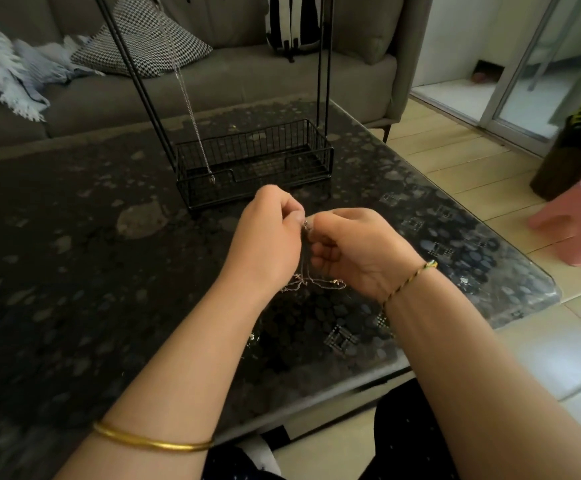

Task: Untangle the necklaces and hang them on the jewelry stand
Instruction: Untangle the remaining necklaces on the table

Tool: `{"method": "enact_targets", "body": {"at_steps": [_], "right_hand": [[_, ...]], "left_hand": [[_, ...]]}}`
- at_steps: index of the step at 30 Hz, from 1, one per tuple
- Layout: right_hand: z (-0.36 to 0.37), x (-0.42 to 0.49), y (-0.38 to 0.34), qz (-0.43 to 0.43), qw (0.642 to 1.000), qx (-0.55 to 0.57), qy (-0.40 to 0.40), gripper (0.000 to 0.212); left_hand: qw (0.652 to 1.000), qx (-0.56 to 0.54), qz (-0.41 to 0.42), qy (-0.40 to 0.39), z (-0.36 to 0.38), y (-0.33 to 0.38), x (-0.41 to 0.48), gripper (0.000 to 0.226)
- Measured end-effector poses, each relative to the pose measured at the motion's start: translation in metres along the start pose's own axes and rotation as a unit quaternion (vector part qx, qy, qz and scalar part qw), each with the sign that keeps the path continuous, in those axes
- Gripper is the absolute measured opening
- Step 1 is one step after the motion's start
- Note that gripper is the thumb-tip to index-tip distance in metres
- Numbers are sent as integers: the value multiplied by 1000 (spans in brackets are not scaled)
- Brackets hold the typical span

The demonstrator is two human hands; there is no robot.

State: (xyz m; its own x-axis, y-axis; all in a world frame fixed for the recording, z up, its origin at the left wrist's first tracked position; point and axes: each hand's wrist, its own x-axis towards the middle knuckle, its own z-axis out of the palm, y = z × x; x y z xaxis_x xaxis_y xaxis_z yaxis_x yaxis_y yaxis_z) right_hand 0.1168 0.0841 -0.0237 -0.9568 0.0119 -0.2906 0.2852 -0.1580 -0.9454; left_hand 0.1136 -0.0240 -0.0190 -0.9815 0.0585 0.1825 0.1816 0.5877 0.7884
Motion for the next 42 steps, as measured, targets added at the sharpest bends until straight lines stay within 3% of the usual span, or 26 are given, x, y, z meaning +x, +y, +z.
{"method": "enact_targets", "body": {"at_steps": [6,10,15,19,25,31,33,36,42], "right_hand": [[1,6,0,3,1000,-7,1,21],[2,7,2,16,999,47,-11,21],[-2,5,4,103,985,131,-40,19],[-6,0,6,143,975,147,-82,14],[-9,-5,7,131,978,100,-128,38],[-13,-7,2,108,978,95,-153,35],[-14,-8,2,104,980,91,-141,36],[-13,-5,2,95,989,96,-65,17],[-12,-1,4,65,987,148,18,18]], "left_hand": [[1000,-3,-4,0,-3,-1,3,10],[1000,-16,9,-14,-10,-5,3,17],[998,-48,9,-40,-13,-11,1,21],[998,27,48,-27,-12,-10,-1,19],[997,75,33,-2,-3,-5,0,14],[1000,3,-20,-20,5,-1,6,24],[998,-38,-40,-38,6,0,7,29],[991,-96,-72,-51,6,2,5,30],[995,-52,-41,-76,3,2,0,29]]}}
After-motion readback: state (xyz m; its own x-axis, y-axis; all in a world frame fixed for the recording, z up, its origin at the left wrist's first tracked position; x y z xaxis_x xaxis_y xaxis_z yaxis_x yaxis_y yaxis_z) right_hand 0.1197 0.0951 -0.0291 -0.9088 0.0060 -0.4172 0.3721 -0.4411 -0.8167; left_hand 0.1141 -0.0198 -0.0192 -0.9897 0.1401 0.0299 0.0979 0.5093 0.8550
